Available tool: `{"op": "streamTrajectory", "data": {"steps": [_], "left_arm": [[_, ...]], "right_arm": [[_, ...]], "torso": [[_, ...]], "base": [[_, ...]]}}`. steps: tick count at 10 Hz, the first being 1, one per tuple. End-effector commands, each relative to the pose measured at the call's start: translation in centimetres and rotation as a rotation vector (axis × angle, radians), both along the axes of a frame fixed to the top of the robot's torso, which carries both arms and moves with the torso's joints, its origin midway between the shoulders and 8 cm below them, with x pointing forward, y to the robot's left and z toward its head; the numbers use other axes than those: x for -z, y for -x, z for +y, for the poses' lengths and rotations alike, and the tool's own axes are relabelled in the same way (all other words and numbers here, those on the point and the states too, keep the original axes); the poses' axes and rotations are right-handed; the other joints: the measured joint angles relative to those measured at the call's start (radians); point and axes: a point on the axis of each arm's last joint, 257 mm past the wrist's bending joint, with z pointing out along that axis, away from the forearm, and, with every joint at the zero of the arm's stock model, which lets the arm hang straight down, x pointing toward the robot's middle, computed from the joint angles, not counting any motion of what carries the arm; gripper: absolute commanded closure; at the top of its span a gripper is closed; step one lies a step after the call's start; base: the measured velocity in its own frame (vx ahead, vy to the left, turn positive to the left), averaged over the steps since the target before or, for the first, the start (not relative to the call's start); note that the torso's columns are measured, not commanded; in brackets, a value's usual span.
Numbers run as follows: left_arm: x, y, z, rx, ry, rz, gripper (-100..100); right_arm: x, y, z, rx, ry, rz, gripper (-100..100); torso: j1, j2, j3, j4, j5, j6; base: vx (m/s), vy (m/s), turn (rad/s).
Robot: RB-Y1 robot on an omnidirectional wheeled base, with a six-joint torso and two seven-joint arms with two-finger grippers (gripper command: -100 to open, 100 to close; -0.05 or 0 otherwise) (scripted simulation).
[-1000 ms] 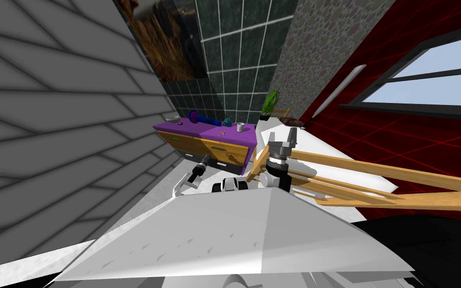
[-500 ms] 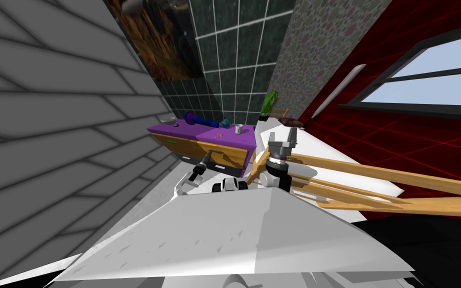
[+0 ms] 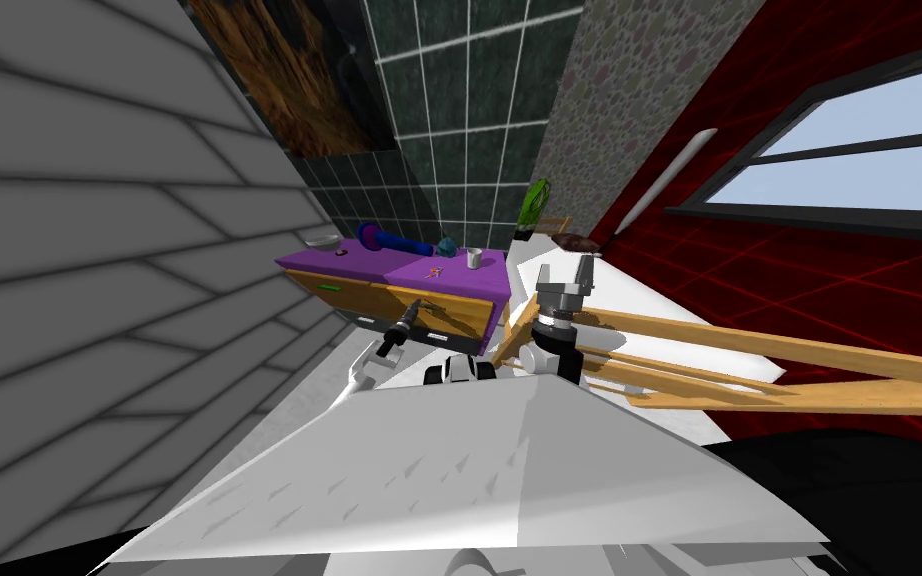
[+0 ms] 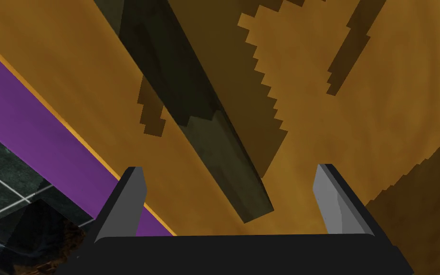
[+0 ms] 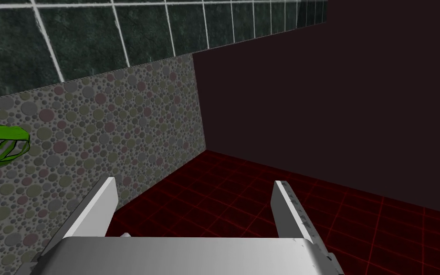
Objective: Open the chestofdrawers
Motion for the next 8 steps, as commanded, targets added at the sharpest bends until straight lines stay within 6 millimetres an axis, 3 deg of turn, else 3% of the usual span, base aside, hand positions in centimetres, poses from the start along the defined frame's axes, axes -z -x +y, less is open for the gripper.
{"op": "streamTrajectory", "data": {"steps": [1,3,6,7,8], "left_arm": [[-0.3,-1.9,2.9,-0.046,0.002,-0.001,-100],[-0.5,-2.9,4.6,-0.073,0.004,-0.003,-100],[-0.5,-3.2,5.0,-0.08,0.004,-0.002,-100],[-0.4,-2.4,3.7,-0.059,0.003,-0.002,100],[-0.4,-2.4,3.7,-0.059,0.003,-0.002,100]], "right_arm": [[0.0,0.0,0.0,0.0,0.0,0.0,0],[0.0,0.0,0.0,0.0,0.0,0.0,0],[0.0,0.0,0.0,0.0,0.0,0.0,0],[0.0,0.0,0.0,0.0,0.0,0.0,0],[0.0,0.0,0.0,0.0,0.0,0.0,0]], "torso": [[-0.003,-0.001,-0.001,0.0,-0.001,0.0],[-0.002,-0.006,-0.003,-0.001,-0.001,0.0],[0.003,-0.007,-0.004,-0.002,0.001,0.0],[0.002,-0.006,-0.003,-0.002,0.0,0.0],[0.002,-0.007,-0.004,-0.001,0.0,-0.001]], "base": [[-0.118,-0.075,-0.26],[-0.076,-0.07,-0.156],[-0.024,-0.011,-0.041],[0.039,0.017,0.165],[0.047,0.02,0.099]]}}
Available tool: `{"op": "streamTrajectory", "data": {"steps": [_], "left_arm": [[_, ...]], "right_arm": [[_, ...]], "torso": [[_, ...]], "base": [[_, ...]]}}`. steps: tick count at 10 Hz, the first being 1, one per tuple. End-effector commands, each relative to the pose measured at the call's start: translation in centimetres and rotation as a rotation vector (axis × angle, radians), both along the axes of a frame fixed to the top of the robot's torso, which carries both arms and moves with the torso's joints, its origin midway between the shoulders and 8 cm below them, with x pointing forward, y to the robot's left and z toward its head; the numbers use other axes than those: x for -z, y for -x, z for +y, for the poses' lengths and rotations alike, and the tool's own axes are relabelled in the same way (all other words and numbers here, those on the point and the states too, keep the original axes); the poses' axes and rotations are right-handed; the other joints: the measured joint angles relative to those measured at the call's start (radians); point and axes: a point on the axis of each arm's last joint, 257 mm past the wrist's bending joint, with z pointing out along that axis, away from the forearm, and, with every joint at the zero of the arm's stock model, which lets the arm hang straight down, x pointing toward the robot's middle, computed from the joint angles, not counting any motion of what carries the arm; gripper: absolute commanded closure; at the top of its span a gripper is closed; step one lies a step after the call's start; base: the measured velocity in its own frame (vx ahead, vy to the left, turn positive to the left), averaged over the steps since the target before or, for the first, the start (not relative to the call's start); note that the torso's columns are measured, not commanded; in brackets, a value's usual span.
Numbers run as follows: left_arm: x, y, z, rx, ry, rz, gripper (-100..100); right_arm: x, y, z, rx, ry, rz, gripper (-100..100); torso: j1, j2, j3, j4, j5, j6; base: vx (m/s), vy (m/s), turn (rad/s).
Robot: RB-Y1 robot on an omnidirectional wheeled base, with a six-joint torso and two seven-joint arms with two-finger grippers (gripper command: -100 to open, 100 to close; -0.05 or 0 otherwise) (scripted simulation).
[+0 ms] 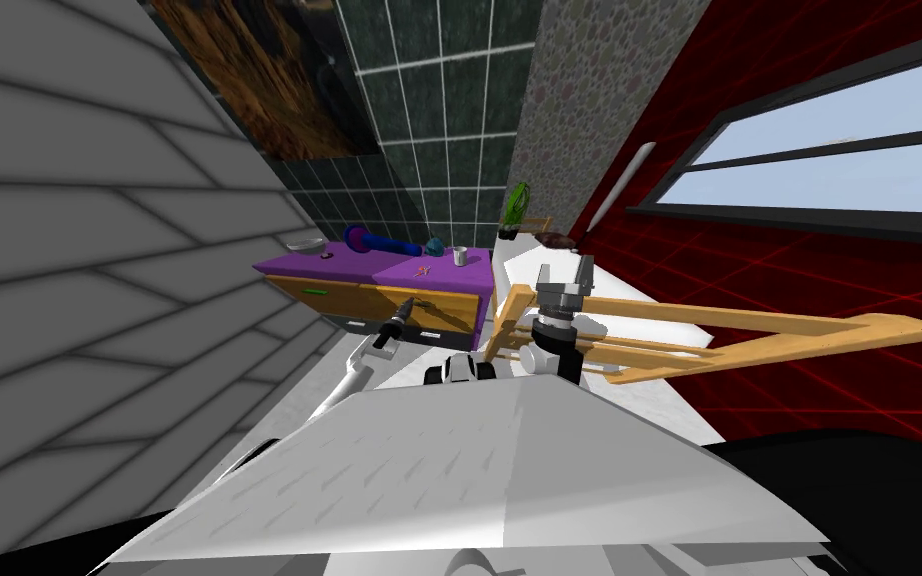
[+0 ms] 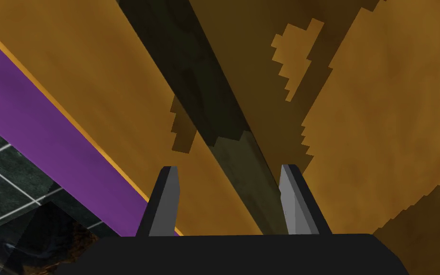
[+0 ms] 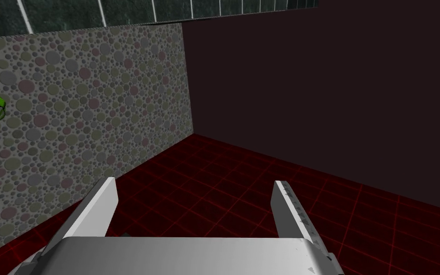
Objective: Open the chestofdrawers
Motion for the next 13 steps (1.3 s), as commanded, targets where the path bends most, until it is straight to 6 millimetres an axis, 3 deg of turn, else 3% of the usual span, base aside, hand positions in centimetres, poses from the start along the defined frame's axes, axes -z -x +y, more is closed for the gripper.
{"op": "streamTrajectory", "data": {"steps": [1,8,9,13], "left_arm": [[-0.1,1.0,-1.4,0.024,-0.003,-0.001,100],[-0.1,4.7,-7.0,0.11,0.002,-0.003,100],[0.7,4.6,-6.5,0.1,0.002,0.012,100],[-1.3,5.1,-7.2,0.127,-0.002,-0.012,100]], "right_arm": [[0.0,0.0,0.0,0.0,0.0,0.0,0],[0.0,0.0,0.0,0.0,0.0,0.0,0],[0.0,0.0,0.0,0.0,0.0,0.0,0],[0.0,0.0,0.0,0.0,0.0,0.0,0]], "torso": [[-0.003,0.005,0.002,0.005,-0.003,0.001],[-0.004,0.005,0.003,0.004,-0.003,0.0],[-0.003,0.004,0.002,0.004,-0.003,0.0],[-0.002,0.014,0.008,0.007,-0.002,0.0]], "base": [[0.046,0.032,0.073],[0.047,0.025,0.128],[0.041,0.006,0.012],[-0.128,0.038,0.03]]}}
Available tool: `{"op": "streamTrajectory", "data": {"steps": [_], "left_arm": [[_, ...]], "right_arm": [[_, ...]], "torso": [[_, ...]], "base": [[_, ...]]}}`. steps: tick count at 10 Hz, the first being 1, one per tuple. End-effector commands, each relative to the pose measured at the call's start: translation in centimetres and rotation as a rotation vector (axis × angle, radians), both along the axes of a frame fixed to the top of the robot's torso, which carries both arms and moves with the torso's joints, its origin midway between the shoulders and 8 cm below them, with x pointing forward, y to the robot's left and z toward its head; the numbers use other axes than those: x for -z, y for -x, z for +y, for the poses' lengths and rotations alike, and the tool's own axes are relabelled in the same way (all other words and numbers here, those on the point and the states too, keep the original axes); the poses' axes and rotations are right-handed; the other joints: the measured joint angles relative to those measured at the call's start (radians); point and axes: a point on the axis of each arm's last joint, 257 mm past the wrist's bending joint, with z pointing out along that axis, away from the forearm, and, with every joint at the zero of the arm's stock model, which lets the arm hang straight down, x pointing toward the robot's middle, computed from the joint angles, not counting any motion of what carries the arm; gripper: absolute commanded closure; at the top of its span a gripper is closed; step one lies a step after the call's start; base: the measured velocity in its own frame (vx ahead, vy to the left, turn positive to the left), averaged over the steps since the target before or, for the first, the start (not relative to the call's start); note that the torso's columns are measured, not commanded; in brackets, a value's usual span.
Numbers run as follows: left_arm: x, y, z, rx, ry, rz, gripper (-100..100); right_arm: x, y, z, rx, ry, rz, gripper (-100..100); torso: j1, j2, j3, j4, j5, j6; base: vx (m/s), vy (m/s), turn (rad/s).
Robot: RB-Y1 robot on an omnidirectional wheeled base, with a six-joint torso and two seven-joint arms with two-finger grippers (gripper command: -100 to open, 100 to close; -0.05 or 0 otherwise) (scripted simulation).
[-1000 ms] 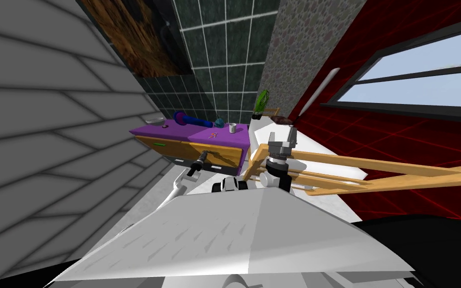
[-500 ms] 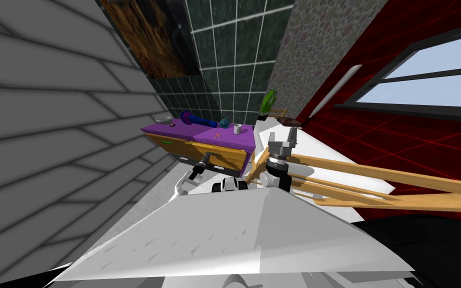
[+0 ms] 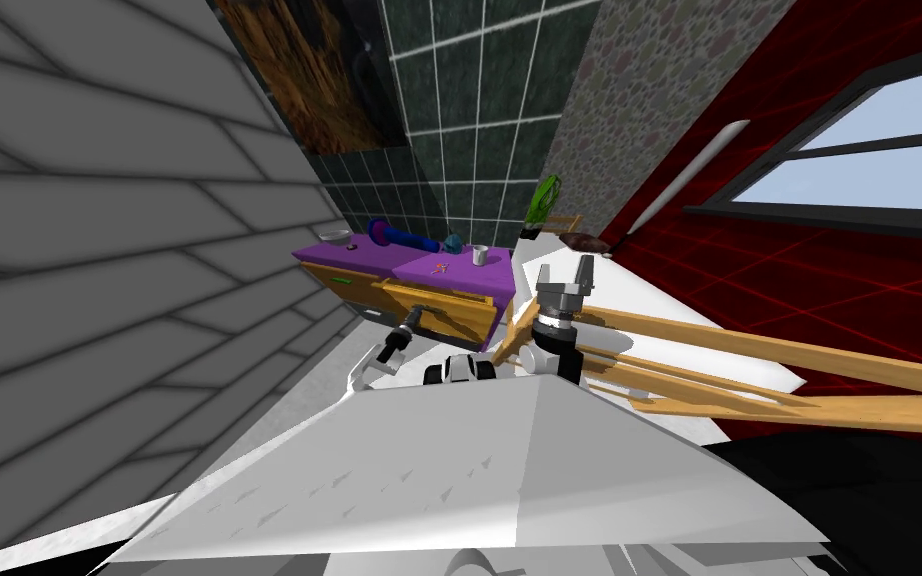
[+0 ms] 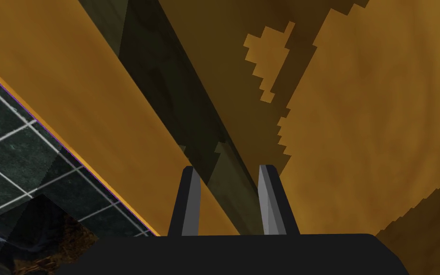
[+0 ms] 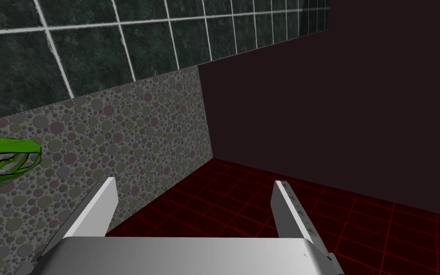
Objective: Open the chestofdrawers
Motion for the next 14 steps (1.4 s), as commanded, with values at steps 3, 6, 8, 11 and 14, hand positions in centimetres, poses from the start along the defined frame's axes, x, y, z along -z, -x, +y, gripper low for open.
{"op": "streamTrajectory", "data": {"steps": [3,6,8,11,14], "left_arm": [[-0.7,1.2,-0.6,0.023,-0.001,-0.009,100],[-1.0,2.1,-0.6,0.029,-0.005,0.009,-100],[-1.7,2.3,-0.7,0.033,-0.003,0.005,-100],[-3.3,2.8,-0.8,0.04,-0.001,0.005,-100],[-4.9,3.4,-1.1,0.05,0.002,0.006,-100]], "right_arm": [[0.0,0.0,0.0,0.0,0.0,0.0,0],[0.0,0.0,0.0,0.0,0.0,0.0,0],[0.0,0.0,0.0,0.0,0.0,0.0,0],[0.0,0.0,0.0,0.0,0.0,0.0,0],[0.0,0.0,0.0,0.0,0.0,0.0,0]], "torso": [[-0.003,-0.006,-0.004,-0.001,-0.001,0.0],[-0.003,-0.001,-0.001,0.003,-0.002,0.0],[-0.004,-0.017,-0.01,-0.006,0.0,0.001],[-0.001,-0.01,-0.007,-0.003,0.0,-0.001],[-0.002,-0.001,-0.002,0.003,-0.003,-0.002]], "base": [[-0.122,0.047,0.052],[-0.144,0.053,0.047],[0.032,-0.009,0.017],[0.042,-0.015,0.019],[0.023,-0.007,0.022]]}}
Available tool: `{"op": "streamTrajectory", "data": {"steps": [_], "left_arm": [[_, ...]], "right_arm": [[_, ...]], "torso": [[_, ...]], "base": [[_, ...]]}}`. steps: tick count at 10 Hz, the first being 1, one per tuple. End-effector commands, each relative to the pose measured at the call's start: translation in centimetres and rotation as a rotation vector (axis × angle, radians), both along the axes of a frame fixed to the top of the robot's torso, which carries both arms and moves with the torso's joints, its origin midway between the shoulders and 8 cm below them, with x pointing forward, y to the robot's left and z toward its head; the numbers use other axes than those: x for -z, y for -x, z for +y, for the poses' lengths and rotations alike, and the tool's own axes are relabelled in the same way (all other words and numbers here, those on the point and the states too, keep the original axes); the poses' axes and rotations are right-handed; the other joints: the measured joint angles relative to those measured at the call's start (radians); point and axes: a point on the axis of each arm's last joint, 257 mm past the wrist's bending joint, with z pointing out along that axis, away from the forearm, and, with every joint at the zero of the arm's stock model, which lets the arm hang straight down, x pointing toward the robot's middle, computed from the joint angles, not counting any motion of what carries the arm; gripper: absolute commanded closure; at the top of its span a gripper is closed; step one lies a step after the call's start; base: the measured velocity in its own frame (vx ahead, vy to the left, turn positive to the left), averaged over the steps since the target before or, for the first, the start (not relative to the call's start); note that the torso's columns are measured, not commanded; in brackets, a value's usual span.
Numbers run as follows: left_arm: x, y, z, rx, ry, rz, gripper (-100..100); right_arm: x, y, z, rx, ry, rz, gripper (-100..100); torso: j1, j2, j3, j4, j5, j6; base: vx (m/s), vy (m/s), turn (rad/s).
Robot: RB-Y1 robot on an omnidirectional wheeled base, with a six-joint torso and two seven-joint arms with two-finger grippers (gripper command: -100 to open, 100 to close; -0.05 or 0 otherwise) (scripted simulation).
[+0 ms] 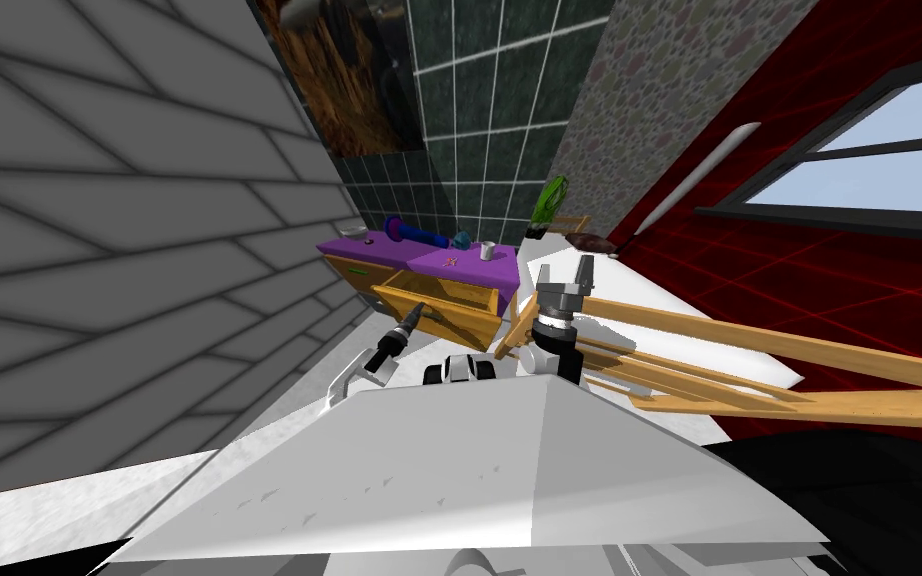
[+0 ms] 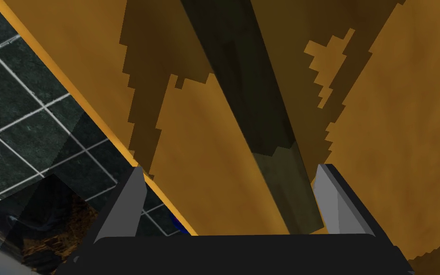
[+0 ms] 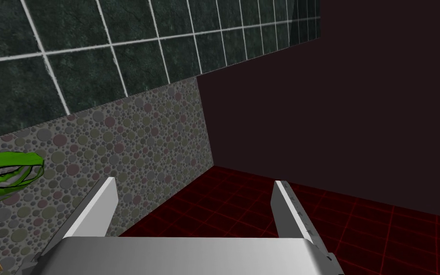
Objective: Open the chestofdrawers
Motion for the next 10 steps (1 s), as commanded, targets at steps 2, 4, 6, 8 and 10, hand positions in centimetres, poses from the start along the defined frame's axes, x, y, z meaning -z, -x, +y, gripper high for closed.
{"op": "streamTrajectory", "data": {"steps": [2,4,6,8,10], "left_arm": [[-2.3,0.2,-0.2,0.01,0.007,-0.022,-100],[-0.5,0.8,0.0,0.005,0.001,0.018,-100],[0.1,1.0,0.1,0.001,0.001,0.034,0],[0.6,1.2,0.2,-0.001,0.001,0.045,0],[0.8,1.3,0.3,-0.003,0.002,0.051,0]], "right_arm": [[0.0,0.0,0.0,0.0,0.0,0.0,0],[0.0,0.0,0.0,0.0,0.0,0.0,0],[0.0,0.0,0.0,0.0,0.0,0.0,0],[0.0,0.0,0.0,0.0,0.0,0.0,0],[0.0,0.0,0.0,0.0,0.0,0.0,0]], "torso": [[0.0,0.001,0.0,0.002,-0.001,-0.001],[-0.001,0.003,0.001,0.005,-0.002,-0.001],[-0.002,-0.002,-0.001,-0.003,0.0,0.002],[-0.002,-0.007,-0.004,-0.007,0.001,0.003],[-0.001,-0.009,-0.004,-0.008,0.003,0.003]], "base": [[0.007,-0.006,0.008],[0.008,-0.001,0.002],[0.003,0.0,-0.002],[0.0,0.0,0.0],[0.0,0.0,0.0]]}}
